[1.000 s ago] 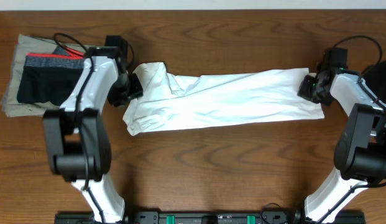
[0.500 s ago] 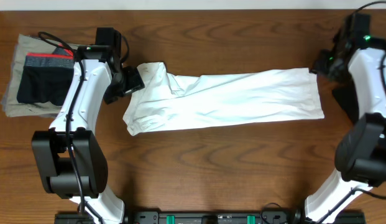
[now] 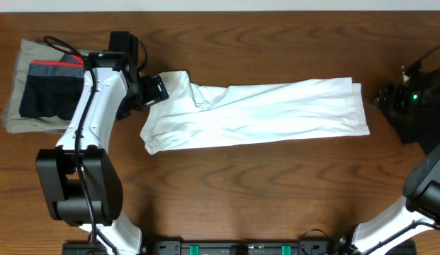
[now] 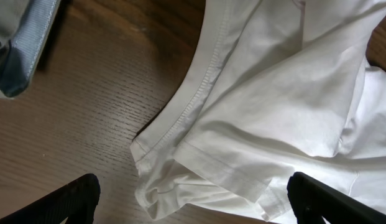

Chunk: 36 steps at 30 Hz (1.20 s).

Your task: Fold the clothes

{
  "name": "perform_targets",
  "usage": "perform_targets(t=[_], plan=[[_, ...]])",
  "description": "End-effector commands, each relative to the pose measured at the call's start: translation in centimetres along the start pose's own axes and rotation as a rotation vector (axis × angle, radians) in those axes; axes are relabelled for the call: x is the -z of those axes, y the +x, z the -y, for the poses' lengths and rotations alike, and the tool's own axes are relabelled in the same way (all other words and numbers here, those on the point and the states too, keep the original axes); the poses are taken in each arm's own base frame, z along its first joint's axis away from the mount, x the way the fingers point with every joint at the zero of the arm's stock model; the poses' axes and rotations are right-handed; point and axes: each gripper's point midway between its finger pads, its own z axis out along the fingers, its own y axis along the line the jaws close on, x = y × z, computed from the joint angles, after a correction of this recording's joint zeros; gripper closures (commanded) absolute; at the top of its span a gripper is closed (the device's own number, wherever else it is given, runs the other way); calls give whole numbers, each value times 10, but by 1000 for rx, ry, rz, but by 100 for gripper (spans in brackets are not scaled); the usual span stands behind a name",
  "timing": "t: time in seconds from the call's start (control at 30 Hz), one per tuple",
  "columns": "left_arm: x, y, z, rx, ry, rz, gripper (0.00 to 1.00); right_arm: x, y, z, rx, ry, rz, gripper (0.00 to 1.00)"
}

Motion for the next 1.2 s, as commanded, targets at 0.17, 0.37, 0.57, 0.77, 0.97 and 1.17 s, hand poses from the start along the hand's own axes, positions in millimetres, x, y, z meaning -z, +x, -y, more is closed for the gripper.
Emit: perform_targets(t=[0.17,0.37,0.57,0.77,0.97,1.17], plan=[[6,-3,1,-2,6,17,2,-26,8,-8,91,-174,58,12],[6,-3,1,-2,6,16,2,-52,5,6,50,-170,55,7],[6,-2,0,-2,4,13,2,-82,18,17,9,-187,-9,7],[6,-2,0,-1,4,13,2,-99,29,22,-17,-198,-52,7],[6,-2,0,-1,4,13,2,-118,46,25,-84,-211,-125,6],[6,-2,0,-1,2,9,2,-148,75,29,-153,-229,-233,15]])
